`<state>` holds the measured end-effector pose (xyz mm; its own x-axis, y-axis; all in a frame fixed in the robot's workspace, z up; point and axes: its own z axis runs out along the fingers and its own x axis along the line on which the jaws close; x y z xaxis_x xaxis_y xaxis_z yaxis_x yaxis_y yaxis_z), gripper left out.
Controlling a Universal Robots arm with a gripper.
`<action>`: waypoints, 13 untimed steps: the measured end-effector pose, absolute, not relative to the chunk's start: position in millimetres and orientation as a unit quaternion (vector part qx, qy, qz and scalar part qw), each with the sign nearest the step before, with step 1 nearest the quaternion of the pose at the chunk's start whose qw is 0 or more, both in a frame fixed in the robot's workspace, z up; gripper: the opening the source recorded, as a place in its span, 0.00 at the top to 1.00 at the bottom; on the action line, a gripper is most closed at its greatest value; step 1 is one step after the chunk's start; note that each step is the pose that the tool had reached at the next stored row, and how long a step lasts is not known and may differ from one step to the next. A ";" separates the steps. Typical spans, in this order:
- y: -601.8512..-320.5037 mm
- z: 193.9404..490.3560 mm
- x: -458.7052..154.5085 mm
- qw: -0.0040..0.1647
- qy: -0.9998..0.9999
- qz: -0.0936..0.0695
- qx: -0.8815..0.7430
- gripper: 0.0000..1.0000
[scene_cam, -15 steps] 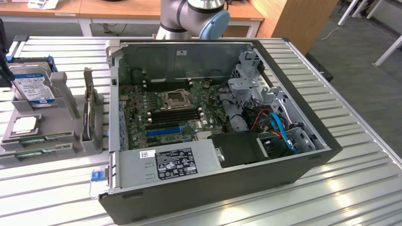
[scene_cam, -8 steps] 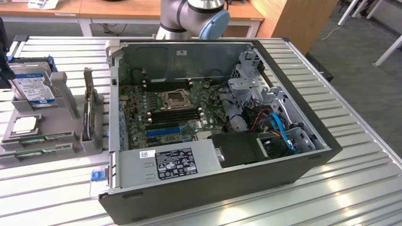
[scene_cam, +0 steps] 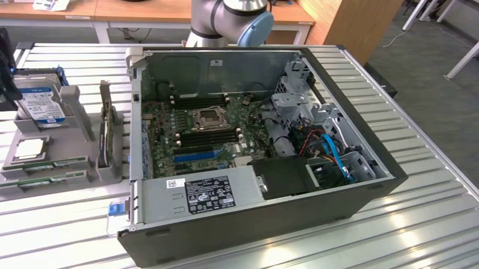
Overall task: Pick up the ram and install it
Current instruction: 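Pick up the ram and move it above insertion slot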
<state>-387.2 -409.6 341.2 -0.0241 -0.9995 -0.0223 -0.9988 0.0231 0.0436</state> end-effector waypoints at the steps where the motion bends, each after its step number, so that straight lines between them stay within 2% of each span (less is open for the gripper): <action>1: -409.6 339.3 -387.2 0.007 -0.715 -0.023 0.699 0.69; 13: -409.6 317.5 -387.2 0.007 -0.714 -0.023 0.700 0.69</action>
